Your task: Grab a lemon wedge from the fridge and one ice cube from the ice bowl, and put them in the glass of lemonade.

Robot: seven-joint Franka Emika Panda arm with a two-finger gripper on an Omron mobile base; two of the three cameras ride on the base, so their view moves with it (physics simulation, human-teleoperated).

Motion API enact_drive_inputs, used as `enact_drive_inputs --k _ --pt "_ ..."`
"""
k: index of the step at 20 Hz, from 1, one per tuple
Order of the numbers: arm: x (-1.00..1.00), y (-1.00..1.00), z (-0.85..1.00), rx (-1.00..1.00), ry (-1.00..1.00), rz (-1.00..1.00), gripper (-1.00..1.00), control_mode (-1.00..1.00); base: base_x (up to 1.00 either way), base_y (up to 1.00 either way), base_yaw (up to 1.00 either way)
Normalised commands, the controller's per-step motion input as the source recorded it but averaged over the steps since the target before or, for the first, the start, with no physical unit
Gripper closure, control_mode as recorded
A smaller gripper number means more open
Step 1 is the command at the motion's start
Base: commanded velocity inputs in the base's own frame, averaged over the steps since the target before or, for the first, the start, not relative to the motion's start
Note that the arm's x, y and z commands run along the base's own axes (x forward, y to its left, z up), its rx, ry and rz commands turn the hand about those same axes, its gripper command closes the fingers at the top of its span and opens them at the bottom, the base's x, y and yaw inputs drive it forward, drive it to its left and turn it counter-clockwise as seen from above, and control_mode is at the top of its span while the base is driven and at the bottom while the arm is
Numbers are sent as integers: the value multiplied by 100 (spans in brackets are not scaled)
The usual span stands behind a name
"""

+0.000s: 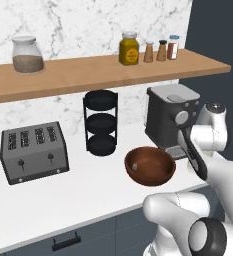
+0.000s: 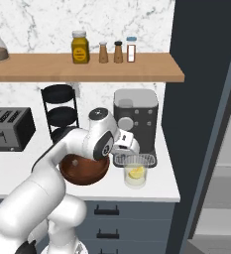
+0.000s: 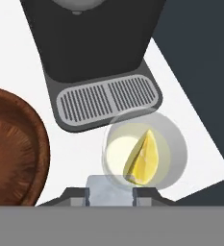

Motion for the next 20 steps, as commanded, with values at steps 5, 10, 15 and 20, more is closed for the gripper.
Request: enact_drive_inputs --k 5,10,15,20 --pt "0 -16 14 8 -1 0 100 -100 0 0 0" --pt "5 0 -8 5 0 0 100 -100 0 0 0" --pt "0 -12 -5 0 0 0 100 -100 0 0 0" --pt "0 -17 -8 0 0 0 100 -100 0 0 0"
